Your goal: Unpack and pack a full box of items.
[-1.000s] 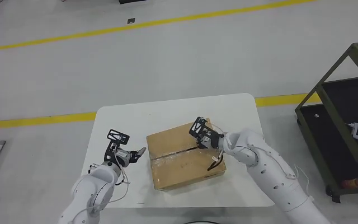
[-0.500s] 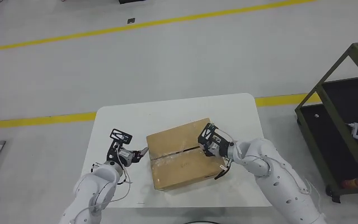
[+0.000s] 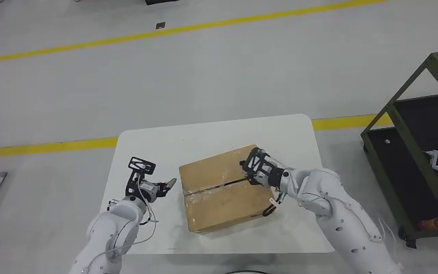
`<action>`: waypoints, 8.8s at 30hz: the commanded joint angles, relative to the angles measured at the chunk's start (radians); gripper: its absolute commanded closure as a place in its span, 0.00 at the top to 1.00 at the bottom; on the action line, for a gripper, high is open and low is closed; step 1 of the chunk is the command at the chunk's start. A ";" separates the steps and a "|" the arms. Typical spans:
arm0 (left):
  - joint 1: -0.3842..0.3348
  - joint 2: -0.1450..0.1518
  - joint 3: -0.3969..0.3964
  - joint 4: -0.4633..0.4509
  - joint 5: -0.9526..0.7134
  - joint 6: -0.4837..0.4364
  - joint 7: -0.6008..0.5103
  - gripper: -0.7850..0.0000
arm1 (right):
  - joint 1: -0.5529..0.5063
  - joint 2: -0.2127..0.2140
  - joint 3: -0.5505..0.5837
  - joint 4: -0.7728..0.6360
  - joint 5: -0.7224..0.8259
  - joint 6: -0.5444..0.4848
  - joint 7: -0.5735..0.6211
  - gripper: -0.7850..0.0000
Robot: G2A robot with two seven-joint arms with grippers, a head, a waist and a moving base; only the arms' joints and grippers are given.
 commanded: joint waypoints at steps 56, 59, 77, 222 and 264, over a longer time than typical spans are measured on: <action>0.013 0.001 -0.020 0.001 -0.010 -0.002 0.035 1.00 | 0.426 -0.119 -0.251 0.545 0.720 0.327 0.312 0.44; 0.011 0.001 -0.020 0.002 -0.008 -0.004 0.034 1.00 | 0.437 -0.126 -0.261 0.564 0.726 0.322 0.310 0.44; -0.003 0.003 -0.021 0.012 -0.005 -0.022 0.030 1.00 | 0.439 -0.143 -0.270 0.602 0.715 0.312 0.248 0.00; -0.051 0.000 0.139 -0.083 -0.105 -0.198 -0.003 0.00 | -0.147 0.026 0.081 0.025 0.104 0.160 -0.012 0.00; -0.243 -0.038 0.399 0.178 -0.089 -0.245 0.013 0.00 | -0.138 0.024 0.070 0.020 0.095 0.179 -0.003 0.01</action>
